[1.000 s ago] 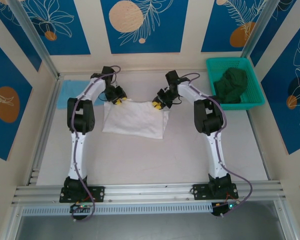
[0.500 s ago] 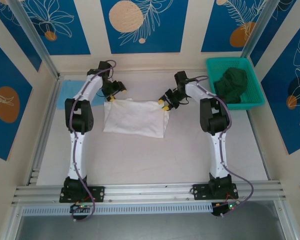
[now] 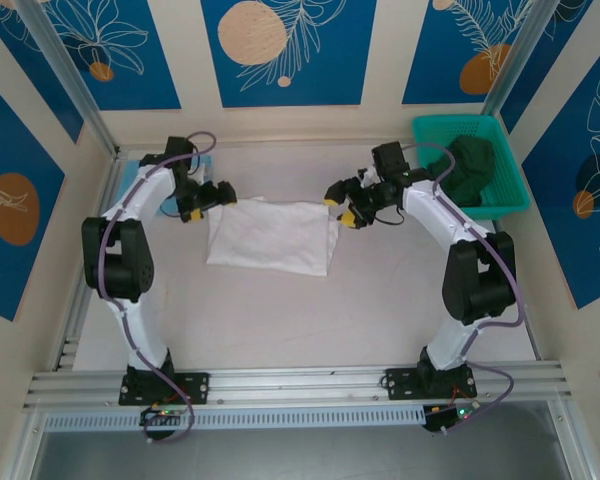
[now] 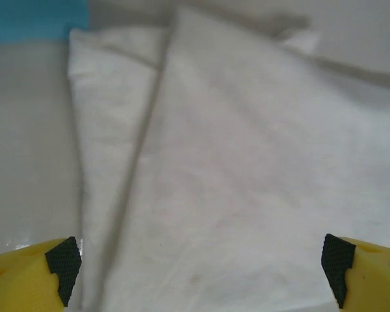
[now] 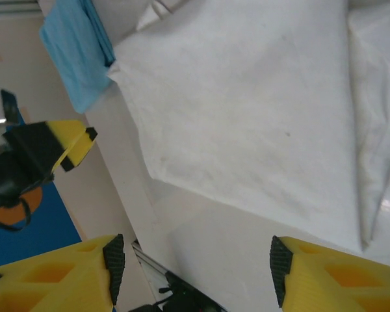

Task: Fold and stack the t-shirts

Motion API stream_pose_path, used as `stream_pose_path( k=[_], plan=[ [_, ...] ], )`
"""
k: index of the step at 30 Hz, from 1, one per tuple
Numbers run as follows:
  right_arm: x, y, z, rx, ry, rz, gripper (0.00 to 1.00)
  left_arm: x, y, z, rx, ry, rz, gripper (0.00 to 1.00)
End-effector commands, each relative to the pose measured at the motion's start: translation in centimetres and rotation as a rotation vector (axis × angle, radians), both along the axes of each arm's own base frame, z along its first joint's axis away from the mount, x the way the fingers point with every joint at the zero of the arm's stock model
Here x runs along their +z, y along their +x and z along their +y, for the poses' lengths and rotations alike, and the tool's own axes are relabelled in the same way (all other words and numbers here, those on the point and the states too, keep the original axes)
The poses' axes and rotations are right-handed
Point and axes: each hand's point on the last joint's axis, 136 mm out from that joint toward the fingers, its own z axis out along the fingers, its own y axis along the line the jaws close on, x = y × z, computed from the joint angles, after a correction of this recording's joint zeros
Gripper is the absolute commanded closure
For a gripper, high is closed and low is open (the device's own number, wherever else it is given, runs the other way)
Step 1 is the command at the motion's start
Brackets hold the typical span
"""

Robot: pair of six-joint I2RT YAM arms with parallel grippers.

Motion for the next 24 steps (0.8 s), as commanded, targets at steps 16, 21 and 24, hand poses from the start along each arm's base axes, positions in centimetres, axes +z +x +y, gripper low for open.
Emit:
stream_pose_path(
  k=[16,21,24],
  plan=[
    [-1.8,-5.9,-1.3,0.028,-0.026,0.082,0.36,-9.5,2.7,-1.2,-0.134,0.042,0.110,0.36],
    [-1.9,-6.3,-1.7,0.023,-0.036,0.100,0.36,-9.8,3.2,-4.2,-0.199,0.083,0.054,0.67],
    [-1.6,-6.6,-1.8,0.024,-0.037,0.099,0.36,-9.4,3.8,-5.5,-0.219,0.147,0.017,0.77]
  ],
)
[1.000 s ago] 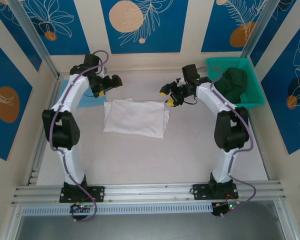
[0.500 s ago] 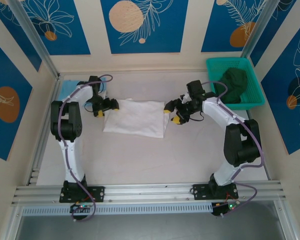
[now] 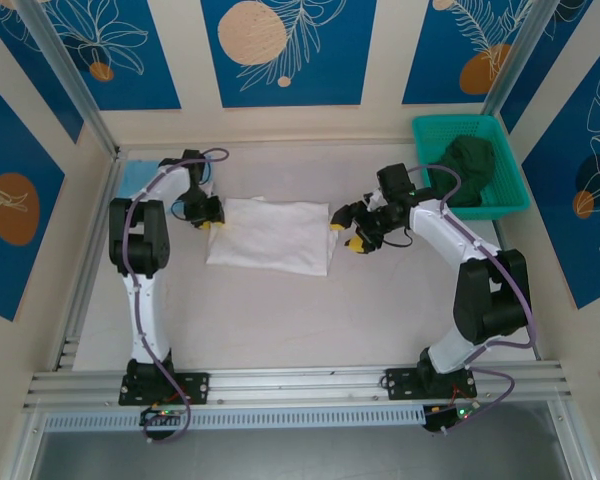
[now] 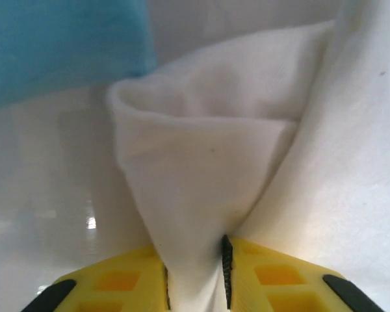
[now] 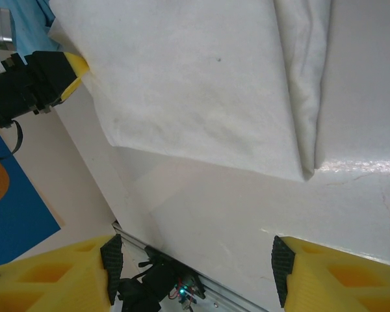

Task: Fold and stack the t-shirts

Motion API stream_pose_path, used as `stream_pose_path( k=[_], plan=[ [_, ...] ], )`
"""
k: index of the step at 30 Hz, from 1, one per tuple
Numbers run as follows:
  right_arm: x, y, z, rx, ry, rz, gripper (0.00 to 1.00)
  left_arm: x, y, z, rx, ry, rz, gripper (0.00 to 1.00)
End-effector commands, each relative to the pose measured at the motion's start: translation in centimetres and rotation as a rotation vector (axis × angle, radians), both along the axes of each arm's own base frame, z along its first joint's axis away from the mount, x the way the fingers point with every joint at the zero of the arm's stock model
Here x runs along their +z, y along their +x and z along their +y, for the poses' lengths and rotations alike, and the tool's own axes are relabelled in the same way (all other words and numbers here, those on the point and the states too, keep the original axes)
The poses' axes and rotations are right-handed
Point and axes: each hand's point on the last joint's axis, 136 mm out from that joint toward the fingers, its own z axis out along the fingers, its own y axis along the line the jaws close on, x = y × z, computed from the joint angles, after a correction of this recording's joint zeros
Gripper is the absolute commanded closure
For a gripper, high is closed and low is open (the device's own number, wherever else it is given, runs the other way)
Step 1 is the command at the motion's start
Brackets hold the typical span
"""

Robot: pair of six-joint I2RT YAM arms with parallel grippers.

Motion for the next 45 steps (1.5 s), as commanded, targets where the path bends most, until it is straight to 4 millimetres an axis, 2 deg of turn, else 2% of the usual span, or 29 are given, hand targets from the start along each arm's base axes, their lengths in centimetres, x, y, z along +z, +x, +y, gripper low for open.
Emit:
stream_pose_path(
  k=[1,4,5,9,14,19,23,29,37,43,45],
  plan=[
    [0.5,-1.4,-0.4,0.015,-0.004,0.011,0.36,-1.4,2.2,-6.3,-0.112,-0.039,-0.099,0.82],
    [0.7,-2.0,-0.6,0.022,-0.012,0.016,0.36,-0.1,3.5,-6.0,-0.089,0.048,-0.157,0.98],
    [0.8,-2.2,-0.7,0.024,-0.014,0.018,0.36,0.5,4.0,-5.9,-0.085,0.086,-0.179,1.00],
    [1.0,-3.1,-1.2,0.024,-0.023,0.025,0.36,3.8,5.8,-5.4,-0.080,0.198,-0.271,1.00],
    [1.3,-4.4,-1.7,0.022,-0.031,0.041,0.36,8.3,7.9,-3.7,-0.097,0.337,-0.354,1.00],
    [1.7,-5.4,-2.5,0.021,-0.052,0.052,0.36,12.5,9.6,-2.7,-0.150,0.399,-0.424,1.00],
    [2.2,-5.9,-3.1,0.013,-0.060,0.061,0.36,15.0,10.1,-1.4,-0.135,0.393,-0.446,1.00],
    [2.3,-6.4,-3.2,0.007,-0.062,0.082,0.37,18.4,11.2,1.7,-0.078,0.439,-0.526,1.00],
    [2.6,-6.5,-3.1,0.004,-0.064,0.099,0.37,21.0,11.3,6.5,0.025,0.442,-0.556,1.00],
    [2.5,-6.2,-2.5,0.018,-0.072,0.113,0.37,24.2,11.4,8.7,0.109,0.401,-0.634,1.00],
    [2.5,-6.2,-2.3,0.028,-0.078,0.115,0.37,25.2,11.5,8.8,0.141,0.355,-0.658,1.00]
  ],
)
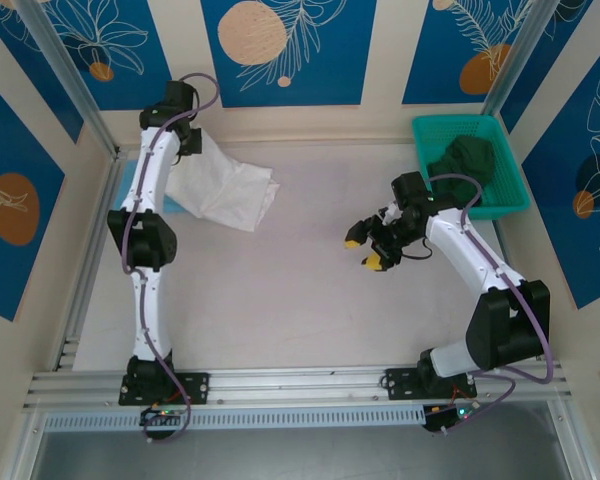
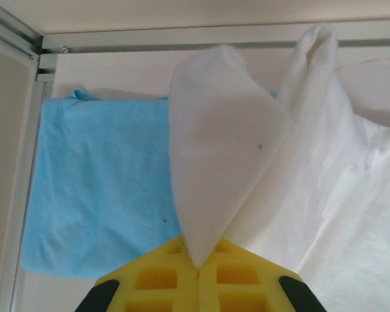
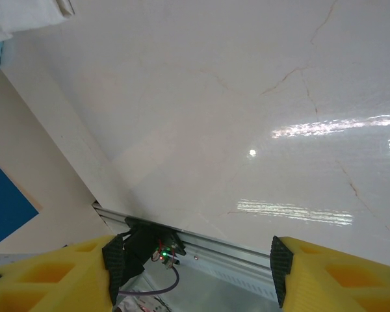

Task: Fold and stack the t-shirts

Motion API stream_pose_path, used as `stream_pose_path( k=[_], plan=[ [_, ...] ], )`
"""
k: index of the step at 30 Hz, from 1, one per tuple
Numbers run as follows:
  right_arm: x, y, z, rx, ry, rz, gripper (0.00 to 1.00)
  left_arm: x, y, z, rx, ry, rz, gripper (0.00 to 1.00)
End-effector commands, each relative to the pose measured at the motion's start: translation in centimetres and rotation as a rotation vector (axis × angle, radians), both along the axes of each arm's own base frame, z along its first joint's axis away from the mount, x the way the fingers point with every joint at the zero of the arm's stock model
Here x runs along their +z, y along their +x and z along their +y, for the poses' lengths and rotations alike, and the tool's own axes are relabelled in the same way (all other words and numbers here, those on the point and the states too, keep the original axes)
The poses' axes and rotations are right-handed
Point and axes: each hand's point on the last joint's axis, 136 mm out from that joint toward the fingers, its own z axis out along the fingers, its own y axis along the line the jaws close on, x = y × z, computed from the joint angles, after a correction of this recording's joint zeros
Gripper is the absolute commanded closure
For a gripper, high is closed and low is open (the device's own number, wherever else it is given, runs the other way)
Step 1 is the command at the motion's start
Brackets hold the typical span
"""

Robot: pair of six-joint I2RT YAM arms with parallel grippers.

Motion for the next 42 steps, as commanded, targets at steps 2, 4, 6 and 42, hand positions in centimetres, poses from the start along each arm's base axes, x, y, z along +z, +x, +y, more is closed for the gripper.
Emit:
stream_pose_path(
  k=[2,4,6,42],
  plan=[
    [0.4,-0.1,0.9,0.027,-0.004,0.019,0.37,7.4,-0.3,0.4,0.033,-0.105,-0.188,1.00],
    [0.3,0.0,1.2,0.038,-0.008,0.024,0.37,8.4,-0.3,0.1,0.039,-0.134,-0.215,1.00],
    [0.3,0.1,1.4,0.048,-0.012,0.022,0.37,9.4,-0.3,0.1,0.046,-0.144,-0.245,1.00],
    [0.8,0.3,2.0,0.065,-0.036,0.016,0.37,-1.3,-0.7,19.5,0.478,-0.135,-0.099,0.55]
  ],
)
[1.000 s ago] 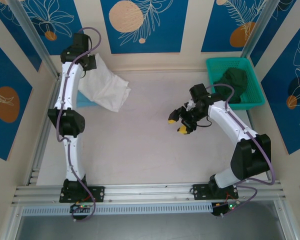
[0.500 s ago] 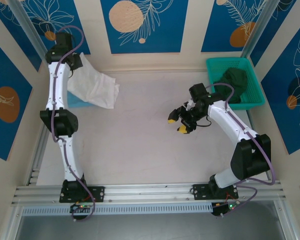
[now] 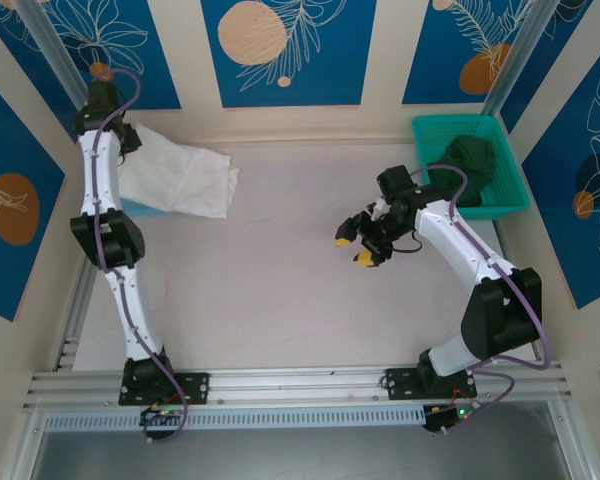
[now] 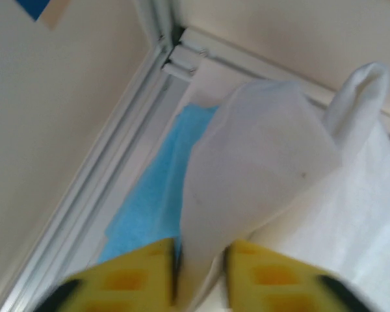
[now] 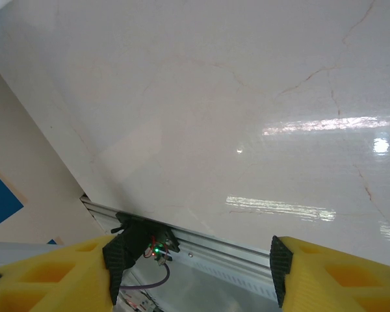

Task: Fold and stack the t-shirts

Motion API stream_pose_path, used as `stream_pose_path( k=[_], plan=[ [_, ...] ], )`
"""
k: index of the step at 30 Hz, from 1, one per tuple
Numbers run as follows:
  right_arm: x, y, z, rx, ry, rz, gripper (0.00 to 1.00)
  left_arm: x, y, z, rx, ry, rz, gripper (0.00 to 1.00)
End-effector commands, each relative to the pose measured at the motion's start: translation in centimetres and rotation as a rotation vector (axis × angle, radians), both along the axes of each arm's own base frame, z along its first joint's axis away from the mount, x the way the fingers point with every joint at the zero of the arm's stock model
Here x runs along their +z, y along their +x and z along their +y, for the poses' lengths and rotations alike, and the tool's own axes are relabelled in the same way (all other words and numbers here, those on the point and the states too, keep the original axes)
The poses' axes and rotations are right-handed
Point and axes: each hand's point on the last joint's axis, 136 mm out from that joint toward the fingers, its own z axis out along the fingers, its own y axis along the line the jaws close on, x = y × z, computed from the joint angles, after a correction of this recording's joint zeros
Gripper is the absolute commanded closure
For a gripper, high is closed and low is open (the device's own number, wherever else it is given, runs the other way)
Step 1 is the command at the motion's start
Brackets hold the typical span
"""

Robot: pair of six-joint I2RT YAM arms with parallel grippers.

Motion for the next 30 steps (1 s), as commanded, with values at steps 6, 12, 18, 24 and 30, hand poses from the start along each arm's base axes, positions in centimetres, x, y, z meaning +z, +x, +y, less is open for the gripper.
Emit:
stream_pose_path(
  k=[6,12,18,24,30],
  plan=[
    [1.4,0.3,0.3,0.014,0.005,-0.009,0.36,1.3,-2.0,5.2,0.222,0.006,-0.043,0.00],
    [2.3,1.8,0.1,0.013,-0.016,-0.100,0.34,7.3,-3.0,1.3,0.154,-0.088,-0.159,0.00],
    [5.5,5.2,-2.9,-0.057,-0.195,-0.315,0.28,12.0,-6.3,-6.4,0.033,-0.138,-0.226,0.00],
    [8.2,6.7,-7.8,-0.237,-0.441,-0.501,0.01,12.5,-10.5,-14.4,-0.058,-0.190,-0.359,0.00],
    [8.9,6.8,-11.8,-0.373,-0.647,-0.716,0.00,6.5,-15.7,-16.9,-0.097,-0.198,-0.422,0.00]
  ],
)
